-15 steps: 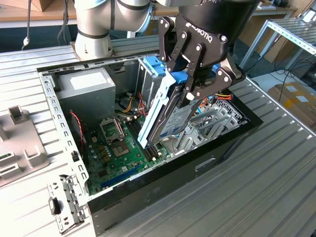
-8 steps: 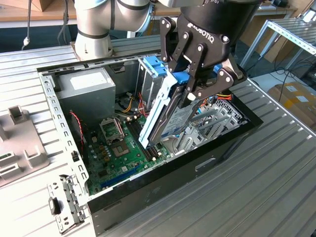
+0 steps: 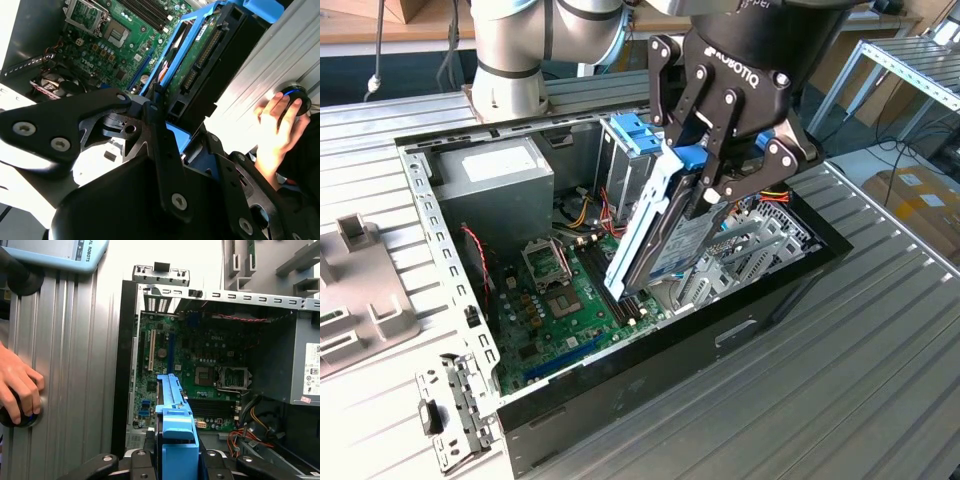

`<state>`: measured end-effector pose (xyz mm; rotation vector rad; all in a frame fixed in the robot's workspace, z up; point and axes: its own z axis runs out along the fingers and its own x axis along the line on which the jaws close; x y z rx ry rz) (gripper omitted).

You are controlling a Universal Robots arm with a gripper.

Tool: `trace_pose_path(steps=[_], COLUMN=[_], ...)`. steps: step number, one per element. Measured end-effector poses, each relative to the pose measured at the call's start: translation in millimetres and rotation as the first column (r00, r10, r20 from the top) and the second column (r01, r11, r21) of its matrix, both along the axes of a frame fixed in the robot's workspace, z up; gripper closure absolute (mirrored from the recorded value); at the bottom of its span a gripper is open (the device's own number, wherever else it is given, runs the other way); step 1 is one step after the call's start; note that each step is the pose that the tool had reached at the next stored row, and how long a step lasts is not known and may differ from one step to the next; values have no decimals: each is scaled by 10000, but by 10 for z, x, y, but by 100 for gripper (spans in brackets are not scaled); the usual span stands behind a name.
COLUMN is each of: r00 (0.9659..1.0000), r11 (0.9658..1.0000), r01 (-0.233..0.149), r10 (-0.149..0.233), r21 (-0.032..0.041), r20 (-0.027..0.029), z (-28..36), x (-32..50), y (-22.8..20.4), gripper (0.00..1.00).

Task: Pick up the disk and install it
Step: 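Pick up the disk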

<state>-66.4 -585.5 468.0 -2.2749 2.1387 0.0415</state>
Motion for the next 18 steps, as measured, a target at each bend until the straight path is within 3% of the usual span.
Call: trace_pose_path(steps=[18], r00=[10000], r11=[10000], r01=[0], r10=[0], r21=[-1], r20=[0], z=[0], x=[48], y=[-21], gripper=[63])
